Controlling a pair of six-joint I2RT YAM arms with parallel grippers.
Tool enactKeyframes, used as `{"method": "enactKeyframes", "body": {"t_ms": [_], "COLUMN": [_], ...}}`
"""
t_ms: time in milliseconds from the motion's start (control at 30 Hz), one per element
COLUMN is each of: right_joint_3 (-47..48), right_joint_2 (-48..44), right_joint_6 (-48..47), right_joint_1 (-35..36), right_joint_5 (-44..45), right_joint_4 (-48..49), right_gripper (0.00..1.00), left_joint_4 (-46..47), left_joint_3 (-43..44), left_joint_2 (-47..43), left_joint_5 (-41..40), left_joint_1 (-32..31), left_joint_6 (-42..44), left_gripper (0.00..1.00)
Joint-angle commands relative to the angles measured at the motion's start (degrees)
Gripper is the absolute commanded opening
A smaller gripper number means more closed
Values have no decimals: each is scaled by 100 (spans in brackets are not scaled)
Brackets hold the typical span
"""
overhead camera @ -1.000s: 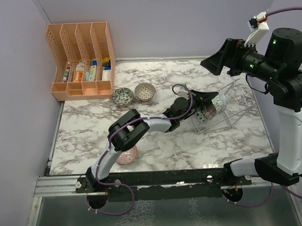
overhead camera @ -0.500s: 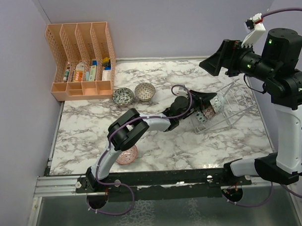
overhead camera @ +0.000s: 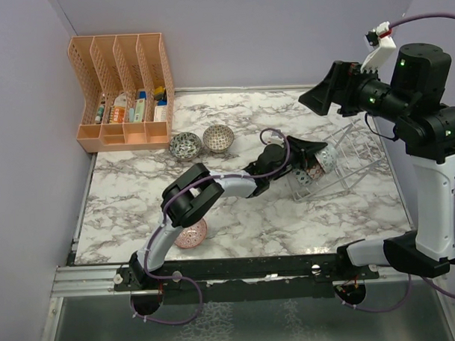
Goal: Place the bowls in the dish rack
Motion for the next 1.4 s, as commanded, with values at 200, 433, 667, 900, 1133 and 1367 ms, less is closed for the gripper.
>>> {"method": "enactKeyframes", "body": {"t_ms": [200,433,667,900,1133,1367], "right_joint_3": [-265,-277,-335,-475,-596,-649], "right_joint_2": [-131,-151,-205,-297,-360,-379], "right_joint_6": [7,-5,-4,32,53,89], "right_joint_1": [-39,-39,-39,-39,-39,-39], "right_joint_5": [-159,-161,-152,-169,-191,-287], "right_joint_4": [267,281,310,410,501,601], "right_gripper": [100,100,100,100,100,100], "left_joint_4": [-910,-1262,-1636,-2137,-2591,-3308], "left_joint_3": [-177,-232,-295,-374,-754,-789], "left_joint_2": [-709,-929,-1125,-1413,-1908,-2452], "left_joint_5": [839,1088,1255,1390,1403,1396], "left_joint_1": [93,201,272,397,591,722], "left_joint_6": [252,488,732,1165,1571,2268], "left_gripper": [53,60,64,65,67,72]}}
